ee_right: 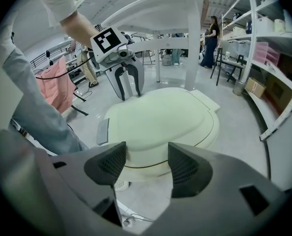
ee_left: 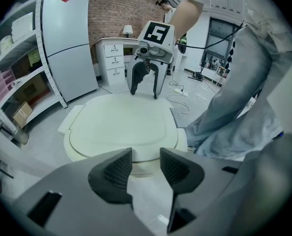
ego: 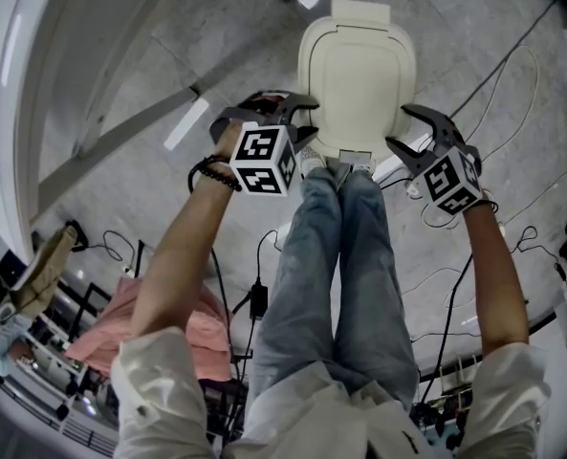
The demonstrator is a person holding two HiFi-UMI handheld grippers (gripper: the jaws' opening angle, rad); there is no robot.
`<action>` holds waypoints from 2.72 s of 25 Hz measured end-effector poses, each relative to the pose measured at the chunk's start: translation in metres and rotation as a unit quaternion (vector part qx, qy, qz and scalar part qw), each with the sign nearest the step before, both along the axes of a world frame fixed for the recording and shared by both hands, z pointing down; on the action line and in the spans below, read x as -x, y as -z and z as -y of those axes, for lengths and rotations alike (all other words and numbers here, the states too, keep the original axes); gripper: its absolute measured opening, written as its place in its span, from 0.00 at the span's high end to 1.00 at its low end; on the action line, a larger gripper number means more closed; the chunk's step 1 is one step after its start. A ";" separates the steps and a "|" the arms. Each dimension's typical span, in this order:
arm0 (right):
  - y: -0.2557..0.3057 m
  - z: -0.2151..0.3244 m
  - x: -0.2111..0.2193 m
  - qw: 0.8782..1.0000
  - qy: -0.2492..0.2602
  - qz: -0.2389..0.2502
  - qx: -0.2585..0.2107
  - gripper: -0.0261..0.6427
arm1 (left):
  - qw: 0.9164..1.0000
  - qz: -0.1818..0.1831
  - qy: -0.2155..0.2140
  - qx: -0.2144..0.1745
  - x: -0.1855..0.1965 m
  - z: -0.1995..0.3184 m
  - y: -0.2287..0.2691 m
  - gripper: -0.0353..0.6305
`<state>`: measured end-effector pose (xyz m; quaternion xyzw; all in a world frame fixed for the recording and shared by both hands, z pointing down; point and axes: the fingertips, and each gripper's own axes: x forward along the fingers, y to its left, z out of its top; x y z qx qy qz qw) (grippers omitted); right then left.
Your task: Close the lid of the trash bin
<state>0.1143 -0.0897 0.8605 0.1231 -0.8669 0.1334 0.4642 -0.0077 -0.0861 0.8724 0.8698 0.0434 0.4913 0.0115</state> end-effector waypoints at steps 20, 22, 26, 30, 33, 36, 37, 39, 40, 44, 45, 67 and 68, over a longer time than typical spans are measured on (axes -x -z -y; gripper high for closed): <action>0.012 0.003 -0.004 0.996 -0.083 0.024 -0.009 0.79 | 0.997 -0.046 0.051 -0.042 -0.005 0.003 0.015 0.88; 0.020 0.007 -0.007 0.992 -0.116 0.040 -0.018 0.86 | 0.993 -0.067 0.086 -0.039 -0.007 0.010 0.025 0.89; 0.046 0.018 -0.012 0.981 -0.179 0.067 -0.026 0.93 | 0.979 -0.113 0.169 -0.034 -0.010 0.025 0.056 0.91; 0.083 0.031 -0.013 0.969 -0.225 0.090 -0.047 0.93 | 0.952 -0.155 0.262 -0.031 -0.005 0.040 0.095 0.91; 0.123 0.042 -0.015 0.957 -0.260 0.107 -0.072 0.93 | 0.928 -0.193 0.318 -0.030 -0.001 0.049 0.135 0.91; 0.172 0.053 -0.022 0.935 -0.315 0.138 -0.088 0.93 | 0.911 -0.225 0.345 -0.037 0.001 0.055 0.184 0.91; 0.189 0.055 -0.026 0.926 -0.334 0.149 -0.091 0.93 | 0.905 -0.234 0.353 -0.040 0.003 0.057 0.200 0.91; 0.225 0.058 -0.033 0.909 -0.369 0.170 -0.098 0.93 | 0.893 -0.251 0.370 -0.045 0.007 0.062 0.235 0.91; 0.243 0.059 -0.037 0.900 -0.384 0.179 -0.102 0.93 | 0.888 -0.259 0.377 -0.047 0.009 0.063 0.252 0.91; 0.318 0.060 -0.045 0.881 -0.408 0.198 -0.133 0.93 | 0.873 -0.286 0.390 -0.065 0.020 0.063 0.324 0.91; 0.337 0.061 -0.046 0.880 -0.405 0.201 -0.146 0.93 | 0.869 -0.292 0.394 -0.073 0.025 0.063 0.342 0.91; 0.673 -0.016 -0.088 0.785 -0.423 0.318 -0.324 0.93 | 0.747 -0.407 0.483 -0.208 0.122 -0.006 0.650 0.91; 0.681 -0.019 -0.093 0.780 -0.423 0.322 -0.331 0.93 | 0.744 -0.410 0.483 -0.214 0.124 -0.008 0.660 0.91</action>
